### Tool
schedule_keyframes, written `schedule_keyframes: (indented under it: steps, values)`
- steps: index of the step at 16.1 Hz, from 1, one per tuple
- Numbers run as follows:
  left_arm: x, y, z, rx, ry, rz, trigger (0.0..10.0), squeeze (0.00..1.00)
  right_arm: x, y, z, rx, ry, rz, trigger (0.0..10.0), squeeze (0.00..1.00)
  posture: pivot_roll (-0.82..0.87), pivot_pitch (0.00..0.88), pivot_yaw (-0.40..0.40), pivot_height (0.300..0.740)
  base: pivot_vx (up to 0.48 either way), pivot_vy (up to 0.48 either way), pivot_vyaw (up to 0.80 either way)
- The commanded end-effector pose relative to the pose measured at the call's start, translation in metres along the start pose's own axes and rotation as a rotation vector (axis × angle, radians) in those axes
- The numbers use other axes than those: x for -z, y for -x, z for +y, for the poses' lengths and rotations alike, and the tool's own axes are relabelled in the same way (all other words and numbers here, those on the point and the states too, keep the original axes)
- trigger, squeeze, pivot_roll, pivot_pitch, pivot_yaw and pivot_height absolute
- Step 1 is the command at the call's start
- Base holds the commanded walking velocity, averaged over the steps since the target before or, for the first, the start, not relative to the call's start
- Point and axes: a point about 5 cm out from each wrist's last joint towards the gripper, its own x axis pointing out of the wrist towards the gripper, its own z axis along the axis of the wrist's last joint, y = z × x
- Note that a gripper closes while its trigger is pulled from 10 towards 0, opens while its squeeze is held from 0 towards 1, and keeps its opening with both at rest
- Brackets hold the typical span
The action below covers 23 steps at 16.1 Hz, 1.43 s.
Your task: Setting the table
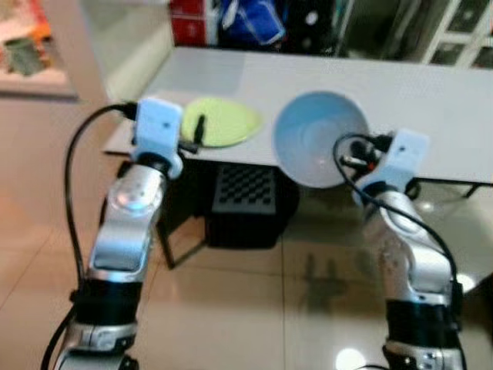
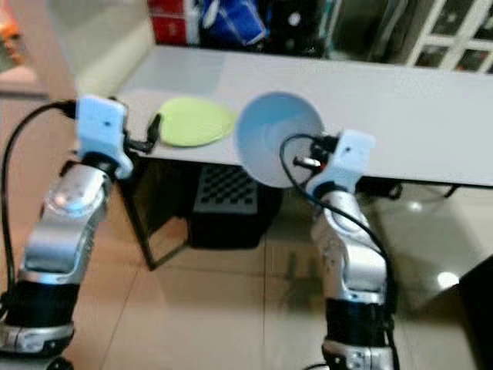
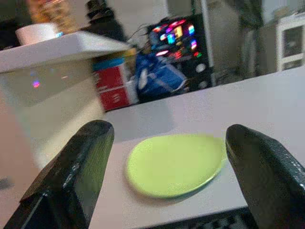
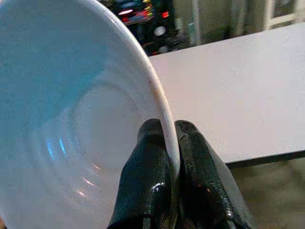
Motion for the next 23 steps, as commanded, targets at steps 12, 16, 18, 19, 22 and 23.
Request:
schedule_keyframes:
  steps: [12,16,18,19,22,23]
  values:
    - [-0.001,0.001,-0.006,0.037,-0.019,-0.002,10.0,0.00,-0.009,0.001,0.000,-0.013,0.033,-0.022,10.0,0.00,-0.01,0.000,-0.030,0.740,0.419,0.000,0.20]
    - [0.000,0.002,-0.008,0.045,-0.017,0.001,10.0,0.00,-0.006,0.002,-0.003,0.000,0.036,-0.011,10.0,0.00,-0.01,0.000,-0.026,0.740,0.413,0.000,0.00]
    - [0.001,0.003,-0.009,0.052,-0.016,0.000,10.0,0.00,-0.006,0.003,-0.005,0.003,0.038,-0.009,10.0,0.00,-0.01,0.000,-0.028,0.740,0.411,0.000,0.00]
    - [0.001,0.004,-0.009,0.052,-0.015,0.000,10.0,0.00,-0.006,0.003,-0.007,0.007,0.039,-0.008,10.0,0.00,-0.01,0.000,-0.031,0.740,0.412,0.000,0.00]
    - [0.000,0.005,-0.009,0.050,-0.009,-0.005,10.0,0.00,-0.007,0.001,-0.011,0.024,0.028,-0.007,10.0,0.00,0.00,0.000,-0.038,0.740,0.409,0.000,0.00]
    - [0.001,0.005,-0.010,0.051,-0.010,-0.004,10.0,0.00,-0.008,0.000,-0.012,0.023,0.023,-0.008,10.0,0.00,0.00,0.000,-0.039,0.740,0.409,0.000,0.00]
